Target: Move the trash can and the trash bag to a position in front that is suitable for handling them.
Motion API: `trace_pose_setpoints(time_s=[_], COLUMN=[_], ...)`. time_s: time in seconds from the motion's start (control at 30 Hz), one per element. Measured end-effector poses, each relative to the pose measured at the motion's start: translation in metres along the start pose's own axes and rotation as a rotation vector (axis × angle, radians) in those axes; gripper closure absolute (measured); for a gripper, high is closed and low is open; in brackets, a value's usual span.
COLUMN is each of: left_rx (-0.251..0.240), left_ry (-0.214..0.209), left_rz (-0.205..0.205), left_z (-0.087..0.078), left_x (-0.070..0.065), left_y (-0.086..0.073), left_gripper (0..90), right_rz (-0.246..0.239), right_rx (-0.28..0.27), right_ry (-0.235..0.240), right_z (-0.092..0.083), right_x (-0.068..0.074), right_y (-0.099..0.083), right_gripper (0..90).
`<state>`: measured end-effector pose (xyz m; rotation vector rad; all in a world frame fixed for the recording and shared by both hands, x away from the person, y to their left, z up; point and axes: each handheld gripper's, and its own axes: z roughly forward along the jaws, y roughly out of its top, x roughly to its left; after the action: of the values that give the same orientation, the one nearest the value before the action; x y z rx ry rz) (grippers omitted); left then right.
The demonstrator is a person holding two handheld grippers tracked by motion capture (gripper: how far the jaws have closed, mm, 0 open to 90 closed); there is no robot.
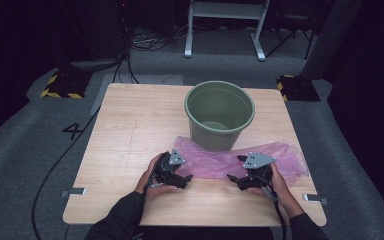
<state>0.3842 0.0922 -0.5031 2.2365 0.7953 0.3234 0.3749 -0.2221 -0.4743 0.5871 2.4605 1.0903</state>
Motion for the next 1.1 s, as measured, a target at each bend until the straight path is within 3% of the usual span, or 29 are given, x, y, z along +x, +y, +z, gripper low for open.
trace_pose_setpoints(time_s=[0.13,0.4,0.57,0.7,0.9,1.1], left_rx=[0.000,-0.001,-0.002,-0.003,0.000,-0.056], left_ry=[0.005,0.001,0.002,0.009,-0.005,-0.010], left_rz=[-0.006,0.001,0.002,-0.004,0.013,0.055], left_z=[0.007,0.015,0.020,0.020,0.018,-0.010], left_x=[0.000,-0.002,-0.004,-0.004,-0.005,-0.006], left_y=[0.007,0.015,0.020,0.020,0.020,0.018], left_gripper=[15.4,15.4,15.3,15.2,15.8,15.7], right_rz=[0.052,0.105,0.129,0.143,0.208,0.225], right_rx=[-0.026,0.013,0.083,0.087,0.055,0.043], right_ry=[0.004,-0.002,-0.009,-0.012,0.021,0.008], right_z=[0.002,0.014,0.025,0.027,0.028,0.022], right_x=[-0.010,-0.020,-0.027,-0.032,-0.040,-0.047], right_y=[0.000,-0.005,-0.012,-0.015,-0.022,-0.026], right_gripper=[17.1,15.6,15.8,17.2,32.6,53.6])
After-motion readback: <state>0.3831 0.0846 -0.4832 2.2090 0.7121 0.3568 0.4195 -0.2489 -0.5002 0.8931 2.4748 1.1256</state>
